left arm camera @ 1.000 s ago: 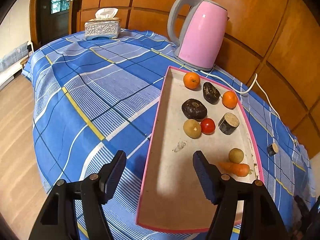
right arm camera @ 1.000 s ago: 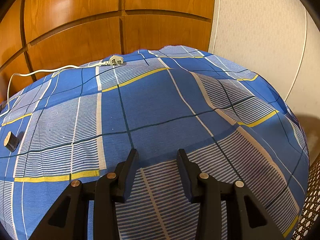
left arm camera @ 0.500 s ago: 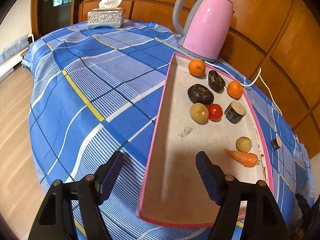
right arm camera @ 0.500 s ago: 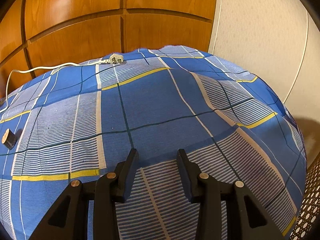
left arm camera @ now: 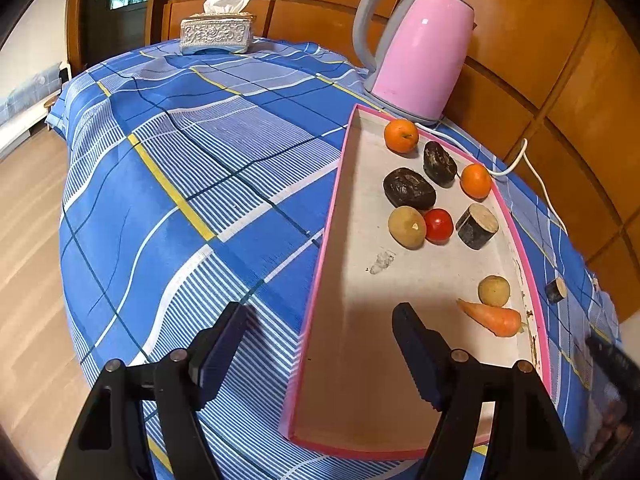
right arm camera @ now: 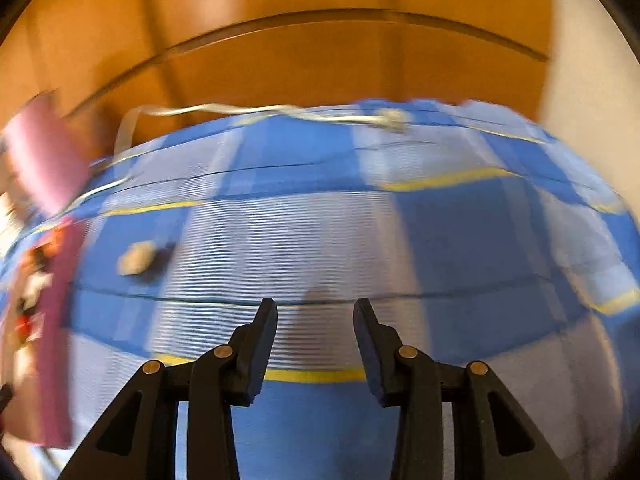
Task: Organize fruits
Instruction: 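Reach the right gripper to the cut beige slice and grasp it, then carry the beige slice into the tray beside the brown cylinder and open the right gripper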
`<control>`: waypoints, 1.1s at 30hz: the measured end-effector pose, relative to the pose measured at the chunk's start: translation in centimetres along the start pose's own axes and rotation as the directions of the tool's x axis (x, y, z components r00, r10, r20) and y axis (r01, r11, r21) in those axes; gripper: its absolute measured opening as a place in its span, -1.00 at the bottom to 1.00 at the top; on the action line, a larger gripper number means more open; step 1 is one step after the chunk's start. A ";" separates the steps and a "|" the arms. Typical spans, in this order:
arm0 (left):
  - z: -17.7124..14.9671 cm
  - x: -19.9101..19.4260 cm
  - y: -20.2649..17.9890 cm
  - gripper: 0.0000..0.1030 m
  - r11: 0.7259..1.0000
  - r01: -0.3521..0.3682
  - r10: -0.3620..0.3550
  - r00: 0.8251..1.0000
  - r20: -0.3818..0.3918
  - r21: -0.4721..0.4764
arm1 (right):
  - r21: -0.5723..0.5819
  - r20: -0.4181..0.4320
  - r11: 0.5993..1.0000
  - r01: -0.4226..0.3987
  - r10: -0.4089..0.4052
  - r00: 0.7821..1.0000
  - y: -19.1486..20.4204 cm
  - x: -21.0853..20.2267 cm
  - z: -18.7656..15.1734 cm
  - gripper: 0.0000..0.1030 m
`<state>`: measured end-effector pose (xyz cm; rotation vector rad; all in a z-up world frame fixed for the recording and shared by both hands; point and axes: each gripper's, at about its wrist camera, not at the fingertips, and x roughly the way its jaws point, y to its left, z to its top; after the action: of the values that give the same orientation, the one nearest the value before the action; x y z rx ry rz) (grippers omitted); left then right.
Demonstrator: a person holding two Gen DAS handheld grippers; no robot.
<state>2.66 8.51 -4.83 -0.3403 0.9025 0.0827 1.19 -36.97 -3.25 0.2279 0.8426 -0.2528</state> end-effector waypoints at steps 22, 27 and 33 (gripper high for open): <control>-0.5 0.0 -0.3 0.57 1.000 -0.003 0.003 1.000 -0.003 0.023 | -0.310 -0.086 0.947 -0.084 0.059 0.994 10.9 5.4 1.8 -0.34; -0.7 0.0 -0.6 0.57 0.999 0.006 -0.006 1.000 -0.007 0.032 | -0.261 -0.087 0.961 -0.090 0.069 0.994 8.3 3.5 0.6 -0.33; -0.8 -0.1 -0.9 0.57 0.999 0.016 -0.016 1.000 -0.008 0.043 | -0.208 -0.072 0.976 -0.063 0.049 0.996 5.2 1.9 -1.1 -0.33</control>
<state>2.16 7.40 -4.97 -0.3079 0.9074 0.0472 3.26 -31.96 -4.88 0.0623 0.9211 -0.1027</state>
